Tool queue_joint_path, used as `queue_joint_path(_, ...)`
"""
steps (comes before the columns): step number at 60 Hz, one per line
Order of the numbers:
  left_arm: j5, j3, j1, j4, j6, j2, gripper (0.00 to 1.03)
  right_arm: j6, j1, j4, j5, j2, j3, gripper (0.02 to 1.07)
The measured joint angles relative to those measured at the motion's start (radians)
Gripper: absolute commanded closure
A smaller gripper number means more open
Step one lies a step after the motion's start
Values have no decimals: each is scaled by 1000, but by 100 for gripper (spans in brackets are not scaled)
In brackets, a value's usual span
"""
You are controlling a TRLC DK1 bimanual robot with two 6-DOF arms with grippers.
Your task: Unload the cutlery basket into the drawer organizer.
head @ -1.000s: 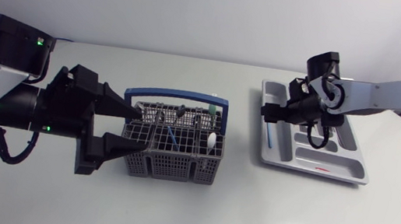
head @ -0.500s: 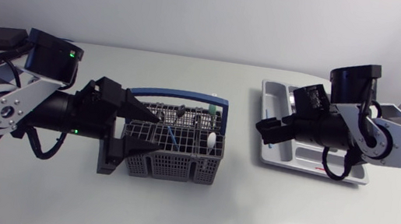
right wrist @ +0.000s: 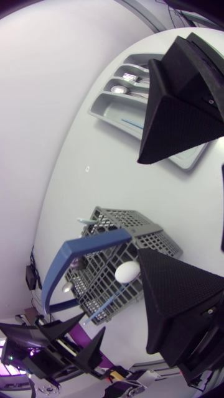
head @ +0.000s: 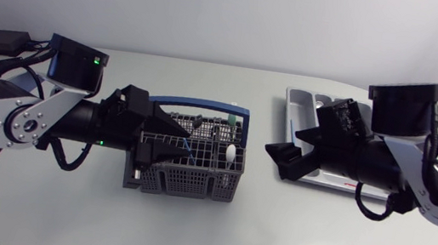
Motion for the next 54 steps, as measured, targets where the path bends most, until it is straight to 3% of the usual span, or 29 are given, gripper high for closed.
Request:
queue_joint_path(1,0,1,0,0,0,1,80,0,6,-5,0,-11,-2,10)
queue_joint_path(34,-4,7,1,16,-3,25,93,0,120,-40,23,-98,-42,10)
queue_joint_path(54,-3,10,14,-3,-3,13,93,0,145,-40,34,-100,-46,10)
